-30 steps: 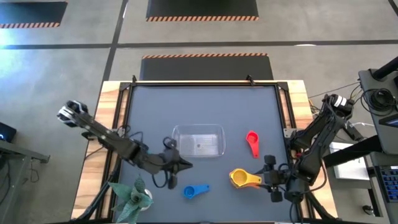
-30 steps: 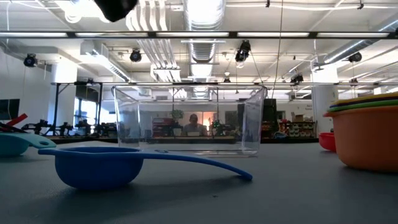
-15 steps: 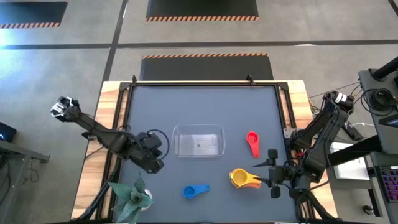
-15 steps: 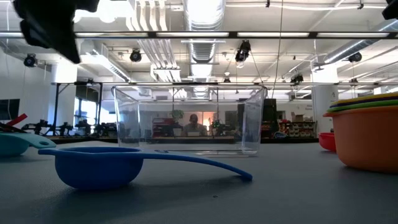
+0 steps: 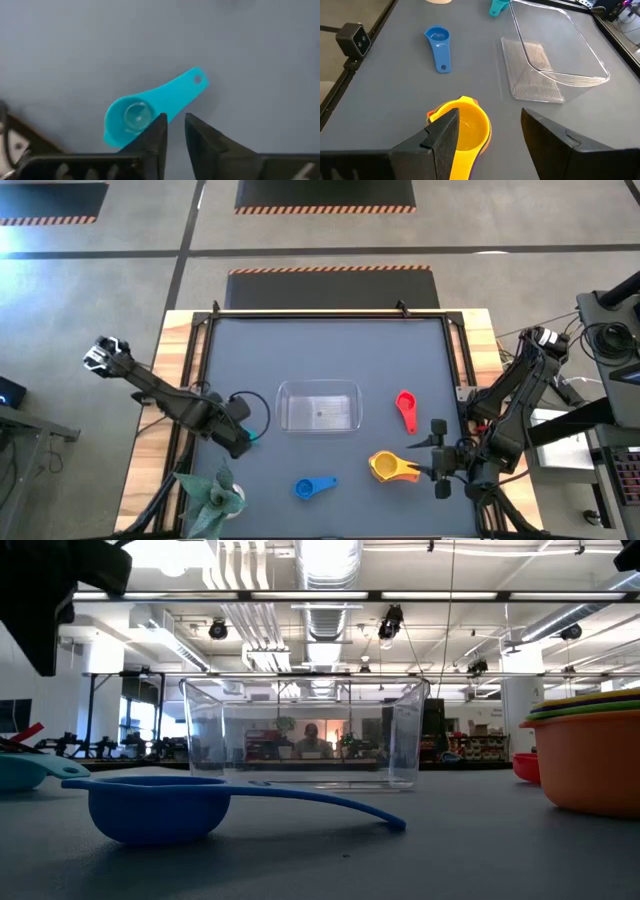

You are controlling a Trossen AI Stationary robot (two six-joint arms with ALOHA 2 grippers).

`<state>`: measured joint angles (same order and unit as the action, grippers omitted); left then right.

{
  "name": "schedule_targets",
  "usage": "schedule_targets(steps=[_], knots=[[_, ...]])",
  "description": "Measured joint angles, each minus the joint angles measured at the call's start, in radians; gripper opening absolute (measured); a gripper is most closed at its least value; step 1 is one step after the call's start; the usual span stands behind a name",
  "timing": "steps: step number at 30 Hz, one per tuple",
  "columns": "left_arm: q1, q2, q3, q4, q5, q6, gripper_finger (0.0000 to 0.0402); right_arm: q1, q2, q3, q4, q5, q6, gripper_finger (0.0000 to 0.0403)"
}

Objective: Nest measuring cups in basket
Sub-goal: Stack the light blue measuring cup on top of the yellow measuring cup

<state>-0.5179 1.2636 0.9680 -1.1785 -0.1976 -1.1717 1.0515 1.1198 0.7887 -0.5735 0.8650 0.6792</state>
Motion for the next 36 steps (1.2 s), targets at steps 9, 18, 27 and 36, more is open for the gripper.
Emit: schedule_targets(steps=[9,18,27,36], knots=[[0.076,0.004,-0.07,-0.07,0.011,0.111,0.0113,0.0,0.0,0.0,0.0,0.0,0.0,0.0201],[0.227,-0.008,-0.236,0.078,0.135,0.295,0.0107,0.0,0.0,-0.001,0.001,0.0,0.001,0.0201],[0.27,-0.022,-0.379,0.266,0.187,0.329,0.0091,0.0,0.0,-0.001,0.001,0.0,0.001,0.0201],[0.271,-0.023,-0.327,0.28,0.183,0.35,0.0007,-0.005,0.0,-0.002,0.0,0.011,0.001,0.0201]])
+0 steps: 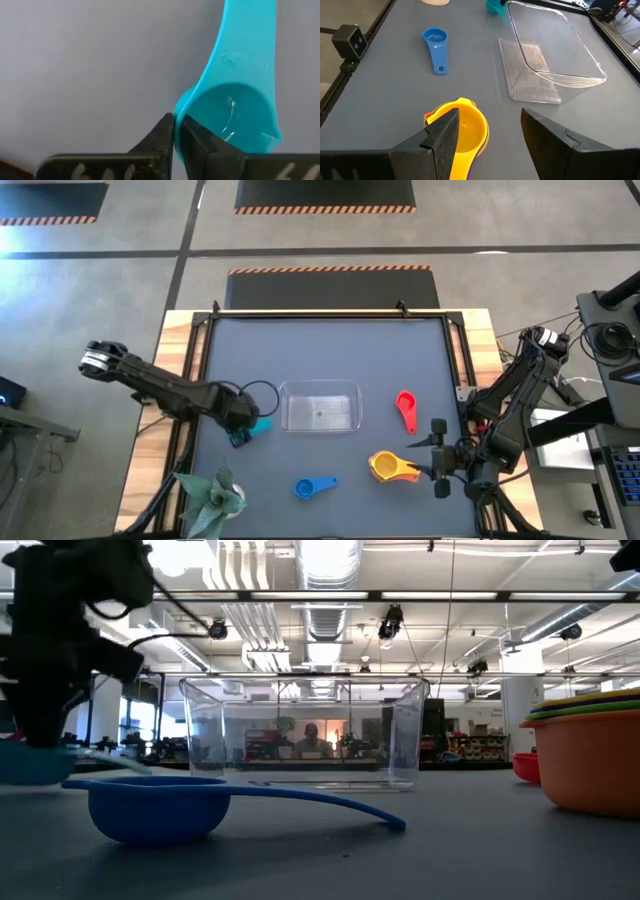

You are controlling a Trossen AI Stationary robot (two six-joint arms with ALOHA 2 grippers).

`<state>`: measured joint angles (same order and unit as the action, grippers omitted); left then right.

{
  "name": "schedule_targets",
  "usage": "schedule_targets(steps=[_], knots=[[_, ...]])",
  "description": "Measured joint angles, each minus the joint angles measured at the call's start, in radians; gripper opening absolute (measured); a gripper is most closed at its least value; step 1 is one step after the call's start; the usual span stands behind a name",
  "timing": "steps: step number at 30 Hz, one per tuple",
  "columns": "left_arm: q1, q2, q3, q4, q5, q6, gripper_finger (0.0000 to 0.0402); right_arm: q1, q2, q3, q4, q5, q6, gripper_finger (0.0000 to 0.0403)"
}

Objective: Nest measuring cups in basket
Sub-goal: Stack the light blue measuring cup on top of the yellow measuring cup

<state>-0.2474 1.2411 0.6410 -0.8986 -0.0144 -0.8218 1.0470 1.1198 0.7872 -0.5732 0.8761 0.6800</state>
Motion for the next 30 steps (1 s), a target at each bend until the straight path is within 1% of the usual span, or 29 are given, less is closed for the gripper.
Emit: schedule_targets(steps=[4,9,13,15,19,21,24,28,30], knots=[[0.0,0.0,0.09,-0.03,-0.039,0.038,0.0002,0.0,0.0,0.0,0.0,0.0,0.0,0.0201],[-0.001,0.0,0.284,-0.161,-0.109,0.058,0.0001,0.0,0.0,0.0,-0.003,0.0,0.0,0.0201],[-0.006,0.002,0.416,-0.176,-0.186,0.064,0.0001,0.0,0.0,0.0,-0.005,0.0,0.0,0.0201],[-0.006,0.012,0.453,-0.181,-0.189,0.073,0.0001,0.0,0.0,0.0,-0.006,0.0,0.003,0.0201],[-0.006,0.039,0.483,-0.253,-0.2,0.073,0.0001,0.0,0.0,-0.004,-0.007,0.0,0.016,0.0201],[-0.006,0.05,0.482,-0.26,-0.2,0.072,0.0001,0.0,0.0,-0.005,-0.008,0.0,0.016,0.0201],[-0.007,0.062,0.478,-0.219,-0.196,0.077,0.0001,0.0,0.0,-0.005,-0.016,0.003,0.017,0.0201],[-0.02,0.075,0.481,-0.121,-0.185,0.131,0.0,-0.001,0.0,-0.006,-0.026,0.046,0.022,0.0201],[-0.023,0.083,0.496,-0.095,-0.184,0.156,0.0,-0.009,0.0,-0.006,-0.051,0.085,0.088,0.0201]])
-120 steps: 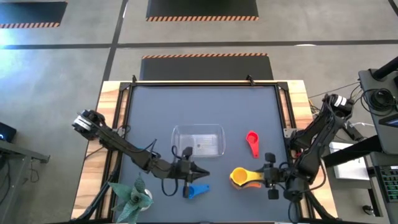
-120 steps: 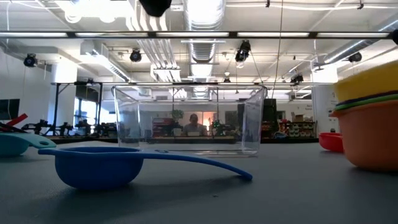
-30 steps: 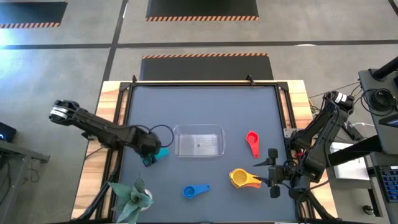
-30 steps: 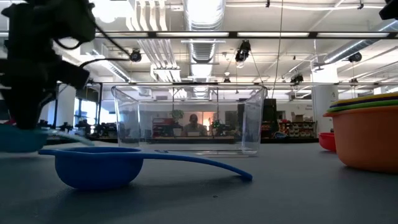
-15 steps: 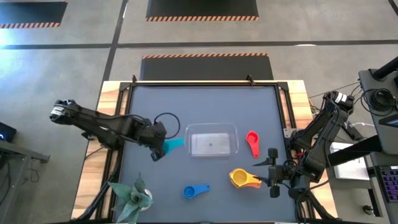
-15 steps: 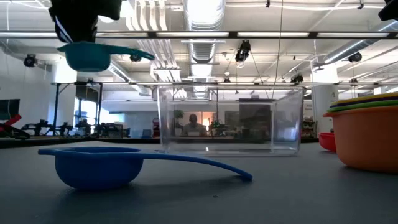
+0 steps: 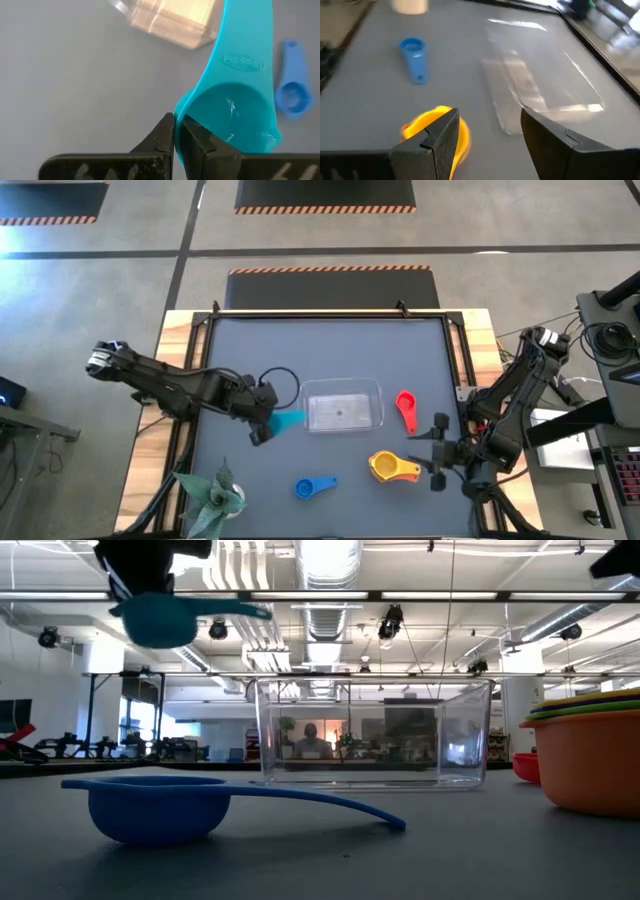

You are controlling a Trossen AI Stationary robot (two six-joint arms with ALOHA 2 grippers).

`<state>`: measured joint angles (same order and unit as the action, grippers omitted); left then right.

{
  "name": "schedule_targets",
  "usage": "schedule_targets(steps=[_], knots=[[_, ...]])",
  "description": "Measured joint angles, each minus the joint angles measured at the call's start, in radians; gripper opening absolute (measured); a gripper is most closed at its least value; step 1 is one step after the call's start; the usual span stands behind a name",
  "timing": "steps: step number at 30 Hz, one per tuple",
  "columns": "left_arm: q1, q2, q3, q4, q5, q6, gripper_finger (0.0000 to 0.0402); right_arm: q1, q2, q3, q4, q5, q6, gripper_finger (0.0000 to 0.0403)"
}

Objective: Nest measuring cups in basket
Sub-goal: Stack the light blue measuring cup on top of the yellow measuring cup

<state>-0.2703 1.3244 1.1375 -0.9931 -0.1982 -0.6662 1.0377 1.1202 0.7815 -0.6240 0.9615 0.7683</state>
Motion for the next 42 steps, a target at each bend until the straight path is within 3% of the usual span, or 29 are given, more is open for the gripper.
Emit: schedule_targets(steps=[5,10,17,24,34,42], knots=[[-0.001,0.023,0.051,0.026,-0.007,0.027,0.0,-0.114,0.004,-0.001,-0.206,-0.081,0.181,0.0199],[-0.002,0.052,0.12,0.032,-0.014,0.071,0.0,-0.25,0.013,-0.002,-0.355,-0.115,0.161,0.0181],[-0.001,0.101,0.186,0.036,-0.027,0.124,0.0,-0.442,0.014,-0.004,-0.24,-0.23,-0.07,0.0145],[-0.006,0.12,0.173,0.044,0.002,0.127,0.0,-0.556,0.014,-0.004,-0.189,-0.264,-0.165,0.0124],[-0.013,0.12,0.159,0.118,0.007,0.14,0.0,-0.661,0.014,-0.01,-0.033,-0.368,-0.346,0.0116],[-0.036,0.123,0.158,0.129,0.027,0.14,0.0,-0.697,0.015,-0.024,-0.021,-0.373,-0.376,0.0116]])
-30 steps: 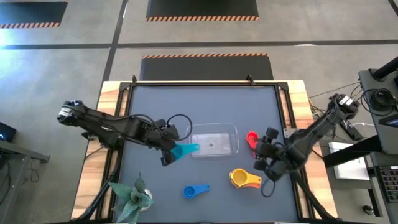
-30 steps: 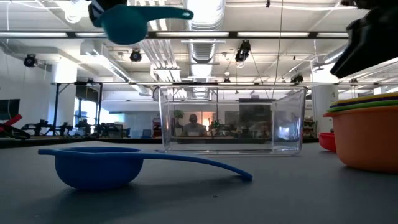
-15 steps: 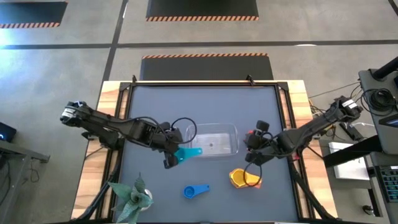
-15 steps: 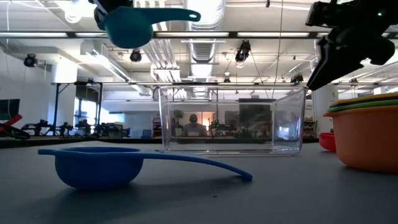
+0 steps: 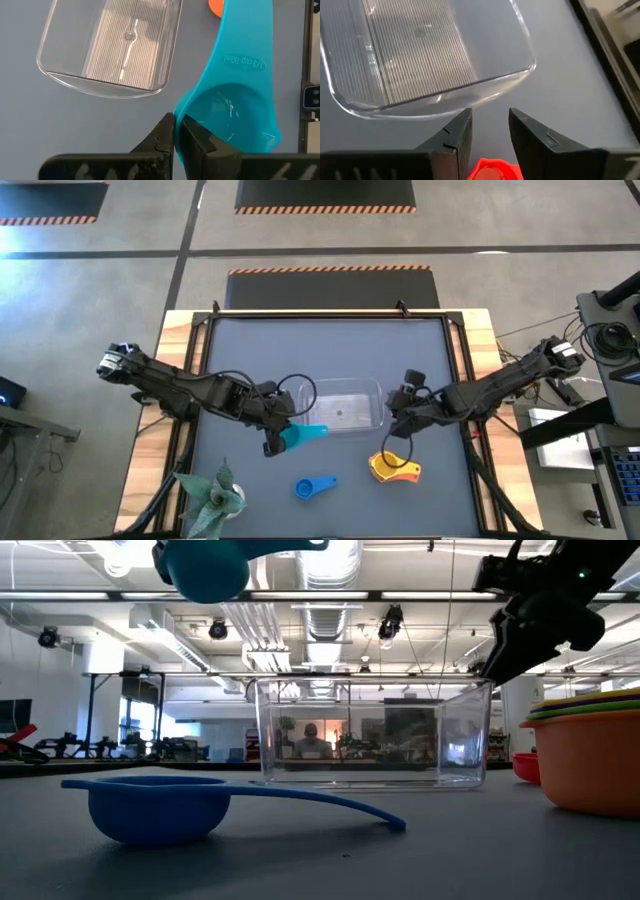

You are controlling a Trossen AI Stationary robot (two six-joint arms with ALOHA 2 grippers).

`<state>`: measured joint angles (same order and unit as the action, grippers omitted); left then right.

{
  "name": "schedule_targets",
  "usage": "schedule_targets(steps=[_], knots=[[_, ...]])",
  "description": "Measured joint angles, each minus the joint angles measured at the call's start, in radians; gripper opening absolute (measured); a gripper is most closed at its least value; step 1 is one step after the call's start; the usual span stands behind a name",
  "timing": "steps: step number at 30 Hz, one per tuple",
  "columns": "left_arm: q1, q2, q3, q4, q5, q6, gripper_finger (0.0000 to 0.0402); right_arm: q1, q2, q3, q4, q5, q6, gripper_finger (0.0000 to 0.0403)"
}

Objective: Nest measuring cups in basket
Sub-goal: Stack the light blue measuring cup on top of the yellow measuring cup

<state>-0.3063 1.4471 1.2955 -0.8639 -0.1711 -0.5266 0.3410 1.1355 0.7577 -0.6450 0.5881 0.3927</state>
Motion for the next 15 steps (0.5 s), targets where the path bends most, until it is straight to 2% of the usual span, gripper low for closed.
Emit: schedule_targets(steps=[8,15], knots=[[-0.004,0.0,0.0,0.034,-0.001,0.016,0.0,-0.041,0.001,-0.042,0.055,-0.051,-0.006,0.0116],[-0.004,0.002,0.0,0.053,-0.002,0.028,0.0,-0.078,0.059,-0.047,0.203,-0.13,-0.076,0.0116]])
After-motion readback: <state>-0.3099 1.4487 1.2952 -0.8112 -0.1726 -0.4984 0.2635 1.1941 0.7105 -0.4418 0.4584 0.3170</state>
